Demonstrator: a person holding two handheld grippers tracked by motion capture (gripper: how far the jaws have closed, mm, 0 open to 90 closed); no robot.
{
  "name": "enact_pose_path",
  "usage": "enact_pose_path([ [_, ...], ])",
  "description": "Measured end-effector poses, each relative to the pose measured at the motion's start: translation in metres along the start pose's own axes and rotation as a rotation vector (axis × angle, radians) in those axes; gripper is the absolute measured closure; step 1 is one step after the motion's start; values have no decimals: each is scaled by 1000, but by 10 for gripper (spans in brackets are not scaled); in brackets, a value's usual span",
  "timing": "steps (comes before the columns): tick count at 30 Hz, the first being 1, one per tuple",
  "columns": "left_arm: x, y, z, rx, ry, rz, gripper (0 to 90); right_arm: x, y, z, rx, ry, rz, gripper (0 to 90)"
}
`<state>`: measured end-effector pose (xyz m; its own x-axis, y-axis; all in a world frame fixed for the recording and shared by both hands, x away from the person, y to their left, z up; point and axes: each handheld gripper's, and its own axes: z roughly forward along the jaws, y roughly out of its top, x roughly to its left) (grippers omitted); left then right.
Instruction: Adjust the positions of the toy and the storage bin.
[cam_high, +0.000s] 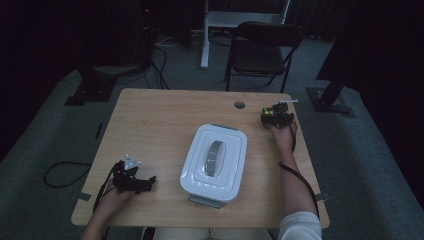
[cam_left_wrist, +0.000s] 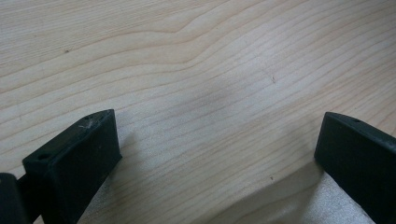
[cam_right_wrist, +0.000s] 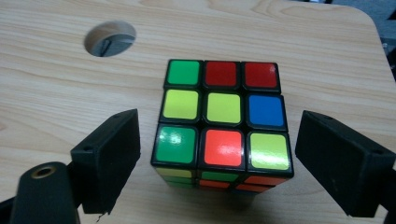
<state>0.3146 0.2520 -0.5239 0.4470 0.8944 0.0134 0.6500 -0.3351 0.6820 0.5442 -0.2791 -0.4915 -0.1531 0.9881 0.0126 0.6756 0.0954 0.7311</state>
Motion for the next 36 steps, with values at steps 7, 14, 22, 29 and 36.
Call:
enact_pose_path([
  [7, -1, 0, 0, 1, 3, 0, 6, 0, -5, 6, 19, -29, -4, 329],
  [14, -1, 0, 0, 1, 4, -1, 6, -2, -7, 0, 37, 1, 8, 337],
  [22, 0, -1, -1, 1, 2, -1, 7, -4, -19, -18, 39, 14, -22, 337],
  [29, 1, -1, -1, 0, -7, 6, 7, -3, -29, -49, 4, 32, -51, 337],
  [36, 0, -1, -1, 0, -6, 6, 6, 1, -40, -85, -27, 52, -109, 337],
])
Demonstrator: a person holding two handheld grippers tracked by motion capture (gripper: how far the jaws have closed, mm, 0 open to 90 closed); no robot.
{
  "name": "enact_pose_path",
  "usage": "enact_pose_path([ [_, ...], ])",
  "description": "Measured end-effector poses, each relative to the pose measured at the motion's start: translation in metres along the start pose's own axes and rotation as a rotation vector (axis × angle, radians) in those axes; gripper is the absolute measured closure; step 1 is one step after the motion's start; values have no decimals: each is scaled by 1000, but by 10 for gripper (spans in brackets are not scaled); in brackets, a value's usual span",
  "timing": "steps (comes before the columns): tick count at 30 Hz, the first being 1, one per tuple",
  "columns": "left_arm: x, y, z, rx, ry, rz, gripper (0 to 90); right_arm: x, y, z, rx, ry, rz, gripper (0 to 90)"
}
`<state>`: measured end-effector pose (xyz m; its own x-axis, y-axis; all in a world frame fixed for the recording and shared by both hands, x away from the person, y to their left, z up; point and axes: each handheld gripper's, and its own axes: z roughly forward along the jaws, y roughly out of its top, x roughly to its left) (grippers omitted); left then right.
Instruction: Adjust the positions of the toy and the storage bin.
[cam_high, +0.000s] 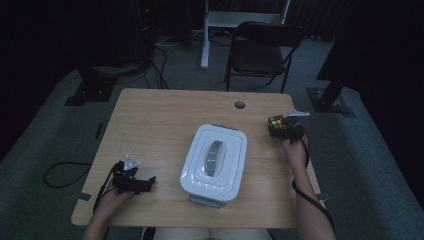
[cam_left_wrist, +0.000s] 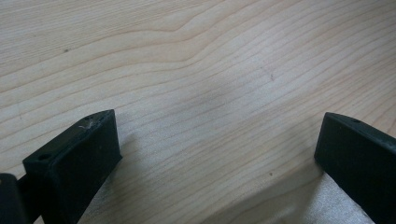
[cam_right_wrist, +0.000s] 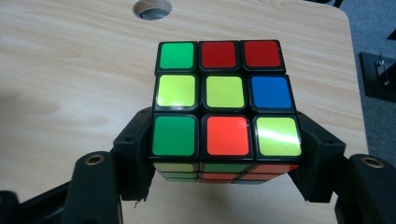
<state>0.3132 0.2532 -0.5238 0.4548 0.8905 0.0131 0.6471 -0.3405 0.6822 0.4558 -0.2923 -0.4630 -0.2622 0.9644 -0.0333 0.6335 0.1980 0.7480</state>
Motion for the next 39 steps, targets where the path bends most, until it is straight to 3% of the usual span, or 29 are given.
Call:
enact_pose_path([
  [11, 0, 0, 0, -1, 0, -1, 6, 11, -44, -41, -5, 2, -42, 338],
  [22, 0, 0, 0, -2, 3, -3, 6, 18, -87, -72, 25, 1, -45, 338],
  [35, -1, 0, 0, -1, 9, -10, 6, 14, -123, -103, 61, -15, 13, 338],
  [39, -1, 0, 0, -1, 9, -9, 6, 12, -131, -108, 78, -24, 10, 337],
])
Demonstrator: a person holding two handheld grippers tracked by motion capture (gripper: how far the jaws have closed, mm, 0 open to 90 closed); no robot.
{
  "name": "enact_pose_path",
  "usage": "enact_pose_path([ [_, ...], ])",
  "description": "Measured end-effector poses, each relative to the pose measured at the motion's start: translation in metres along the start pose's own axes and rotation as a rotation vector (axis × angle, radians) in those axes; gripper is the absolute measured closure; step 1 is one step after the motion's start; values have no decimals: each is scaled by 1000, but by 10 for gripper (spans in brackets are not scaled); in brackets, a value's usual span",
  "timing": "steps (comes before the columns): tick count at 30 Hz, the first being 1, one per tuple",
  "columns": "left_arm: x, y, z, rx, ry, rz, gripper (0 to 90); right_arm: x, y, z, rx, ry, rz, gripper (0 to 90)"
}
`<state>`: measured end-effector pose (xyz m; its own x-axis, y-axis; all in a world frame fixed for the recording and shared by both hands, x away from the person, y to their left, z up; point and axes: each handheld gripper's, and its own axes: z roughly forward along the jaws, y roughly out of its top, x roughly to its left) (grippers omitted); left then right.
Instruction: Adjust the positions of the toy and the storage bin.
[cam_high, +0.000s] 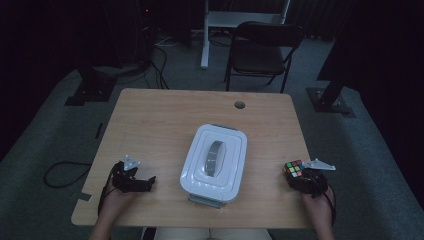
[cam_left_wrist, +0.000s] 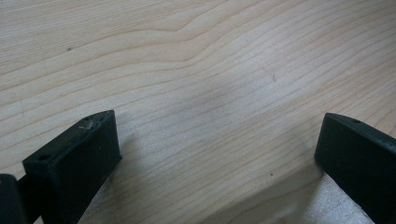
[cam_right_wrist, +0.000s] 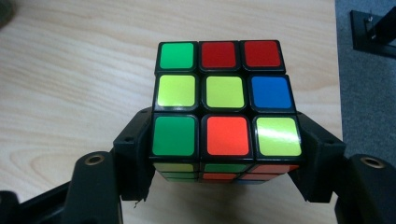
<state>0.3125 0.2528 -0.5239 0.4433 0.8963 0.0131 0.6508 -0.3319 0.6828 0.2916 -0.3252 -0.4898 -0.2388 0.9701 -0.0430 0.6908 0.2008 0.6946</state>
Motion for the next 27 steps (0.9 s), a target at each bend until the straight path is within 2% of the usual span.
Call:
enact_pose_path([
  [7, 0, 0, 0, 0, 0, 0, 6, -3, -7, 0, 10, 15, 23, 337],
  [9, 0, 0, 0, 0, 0, 0, 6, -3, -9, 3, 6, 33, 37, 337],
  [11, 0, 0, 0, 0, 0, 0, 6, -3, -9, 3, 5, 31, 33, 337],
  [14, 0, 0, 0, 0, 0, 0, 6, -4, -10, 3, -1, 57, 24, 331],
  [18, 0, 0, 0, 0, 0, 0, 6, -5, -5, -1, -28, 49, 15, 209],
  [20, 0, 0, 0, 0, 0, 0, 6, -5, 0, -5, -50, 49, 14, 187],
  [27, 0, 0, 0, 0, 0, 0, 6, 3, 14, -9, -83, 87, -37, 171],
])
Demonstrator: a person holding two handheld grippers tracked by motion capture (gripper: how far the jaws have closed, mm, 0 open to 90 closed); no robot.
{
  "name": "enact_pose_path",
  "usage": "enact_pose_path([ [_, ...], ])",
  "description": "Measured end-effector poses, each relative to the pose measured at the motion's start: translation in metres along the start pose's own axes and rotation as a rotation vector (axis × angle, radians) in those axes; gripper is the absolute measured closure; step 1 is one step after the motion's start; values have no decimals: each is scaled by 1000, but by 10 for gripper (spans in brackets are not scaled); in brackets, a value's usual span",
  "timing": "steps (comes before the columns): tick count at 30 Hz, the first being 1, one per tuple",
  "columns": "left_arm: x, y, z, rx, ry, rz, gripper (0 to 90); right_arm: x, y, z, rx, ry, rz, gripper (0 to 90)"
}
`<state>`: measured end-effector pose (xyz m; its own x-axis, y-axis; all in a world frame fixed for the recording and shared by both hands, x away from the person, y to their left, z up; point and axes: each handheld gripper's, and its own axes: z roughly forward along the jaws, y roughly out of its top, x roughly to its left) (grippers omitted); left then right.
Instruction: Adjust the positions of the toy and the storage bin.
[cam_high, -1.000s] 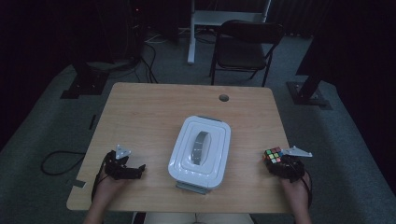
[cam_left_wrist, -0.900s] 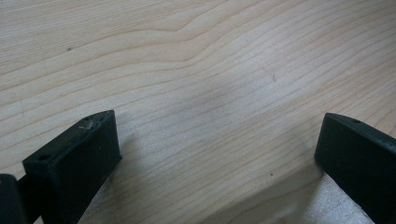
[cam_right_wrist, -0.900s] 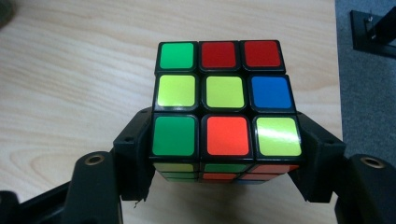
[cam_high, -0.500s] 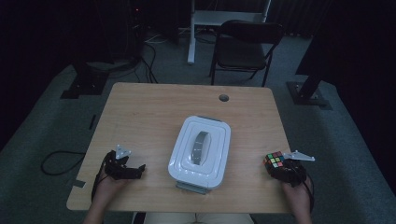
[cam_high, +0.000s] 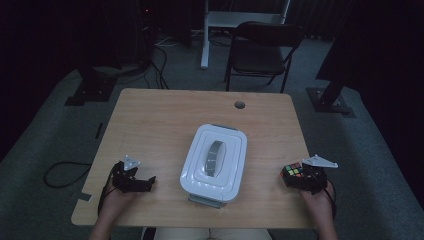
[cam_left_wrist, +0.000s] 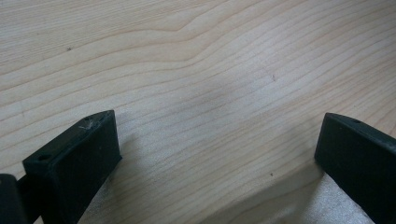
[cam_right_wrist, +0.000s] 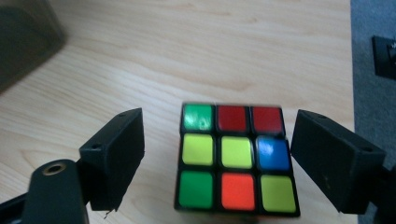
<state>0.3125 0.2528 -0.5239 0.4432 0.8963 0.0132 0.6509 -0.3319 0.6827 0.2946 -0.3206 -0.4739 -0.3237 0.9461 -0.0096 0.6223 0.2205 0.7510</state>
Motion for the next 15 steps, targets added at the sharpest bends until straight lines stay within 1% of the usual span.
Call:
enact_pose_path([
  [2, 0, 0, 0, 0, 0, 0, 6, 2, 4, 0, -12, 13, -5, 158],
  [3, 0, 0, 0, 0, 0, 0, 6, 3, 6, 0, -16, 4, -8, 151],
  [5, 0, 0, 0, 0, 0, 0, 6, 5, 9, 0, -29, 1, -14, 150],
  [6, 0, 0, 0, 0, 0, 0, 6, 6, 11, -1, -37, -9, -22, 150],
  [7, 0, 0, 0, 0, 0, 0, 6, 7, 13, -1, -43, -5, -26, 147],
  [10, 0, 0, 0, 0, 0, 0, 6, 12, 18, -3, -71, 20, -48, 139],
  [11, 0, 0, 0, -1, 0, 0, 6, 13, 20, -3, -76, 37, -57, 133],
  [13, 0, 0, 0, 0, 0, 0, 6, 17, 23, -3, -101, 85, -67, 112],
  [14, 0, 0, 0, 0, 0, 0, 6, 17, 23, -3, -101, 85, -67, 112],
  [15, 0, 0, 0, -1, 0, 0, 6, 21, 26, -2, -113, 100, -77, 112],
])
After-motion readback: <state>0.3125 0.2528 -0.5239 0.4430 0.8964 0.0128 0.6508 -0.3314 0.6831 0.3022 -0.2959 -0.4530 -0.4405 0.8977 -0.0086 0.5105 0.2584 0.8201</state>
